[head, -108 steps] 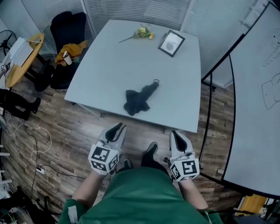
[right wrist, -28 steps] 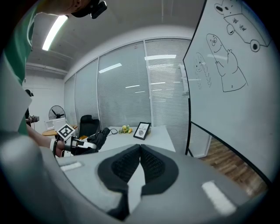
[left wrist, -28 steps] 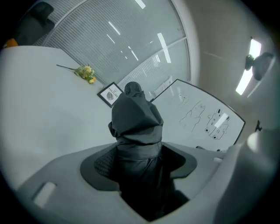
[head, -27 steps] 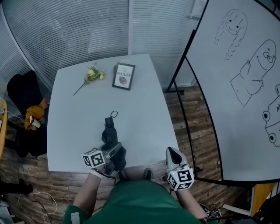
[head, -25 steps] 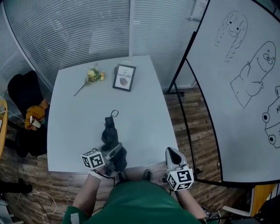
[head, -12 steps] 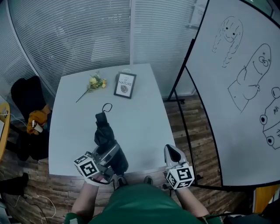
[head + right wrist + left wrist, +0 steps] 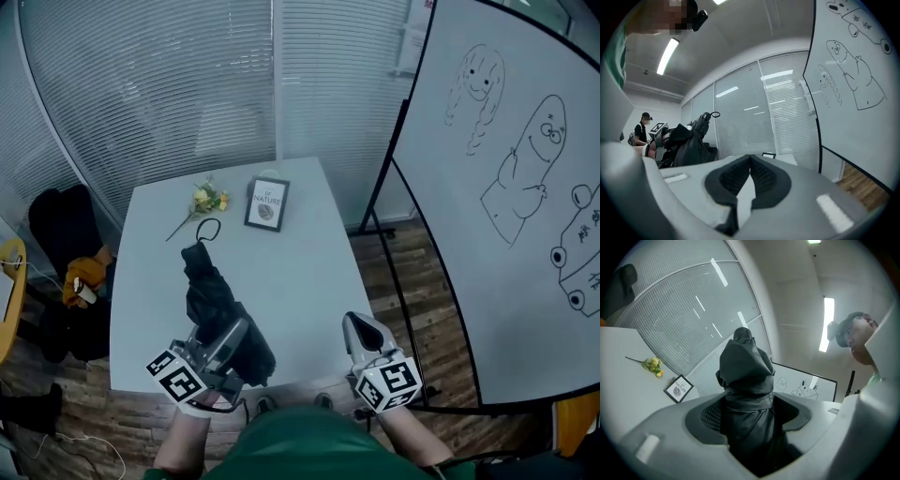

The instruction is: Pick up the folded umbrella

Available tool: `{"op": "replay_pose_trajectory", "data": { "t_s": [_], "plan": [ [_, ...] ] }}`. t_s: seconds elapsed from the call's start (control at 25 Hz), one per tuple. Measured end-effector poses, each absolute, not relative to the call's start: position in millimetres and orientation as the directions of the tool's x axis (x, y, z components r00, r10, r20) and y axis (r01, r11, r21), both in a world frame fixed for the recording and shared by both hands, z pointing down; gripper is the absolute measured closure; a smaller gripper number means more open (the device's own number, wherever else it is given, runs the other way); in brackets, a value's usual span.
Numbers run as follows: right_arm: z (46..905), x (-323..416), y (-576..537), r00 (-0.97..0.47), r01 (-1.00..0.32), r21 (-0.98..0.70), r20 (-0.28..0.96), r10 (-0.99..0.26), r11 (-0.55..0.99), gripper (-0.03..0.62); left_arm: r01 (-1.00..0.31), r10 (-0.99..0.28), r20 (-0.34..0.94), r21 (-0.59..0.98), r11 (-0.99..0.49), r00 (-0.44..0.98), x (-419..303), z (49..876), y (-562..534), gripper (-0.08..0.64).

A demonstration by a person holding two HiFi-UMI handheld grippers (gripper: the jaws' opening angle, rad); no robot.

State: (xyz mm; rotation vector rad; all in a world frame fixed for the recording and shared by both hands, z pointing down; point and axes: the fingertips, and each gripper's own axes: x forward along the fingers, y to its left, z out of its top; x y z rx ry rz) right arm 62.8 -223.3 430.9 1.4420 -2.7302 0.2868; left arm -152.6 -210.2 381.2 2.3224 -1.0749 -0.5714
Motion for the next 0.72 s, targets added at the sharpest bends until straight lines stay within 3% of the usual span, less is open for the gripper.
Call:
{"op": "replay_pose_trajectory", "data": {
  "t_s": [0.52,0.72],
  "plan": [
    [407.9,81.5,-225.2,-0.523,-0.851,-0.11,0.074,-0.849,0.514,0.589,-0.532,-0.727,-0.309,0.519,-0.669,0.613,-137.7,313.4,-191.4,0.258],
    [398.5,83.3,-222.2,-0.514,-0.856,-0.098,0.045,-0.857,0.508,0.589,-0.558,-0.731,-0.31,0.489,-0.671,0.608,-135.8,312.2,-192.5,0.258]
  ]
}}
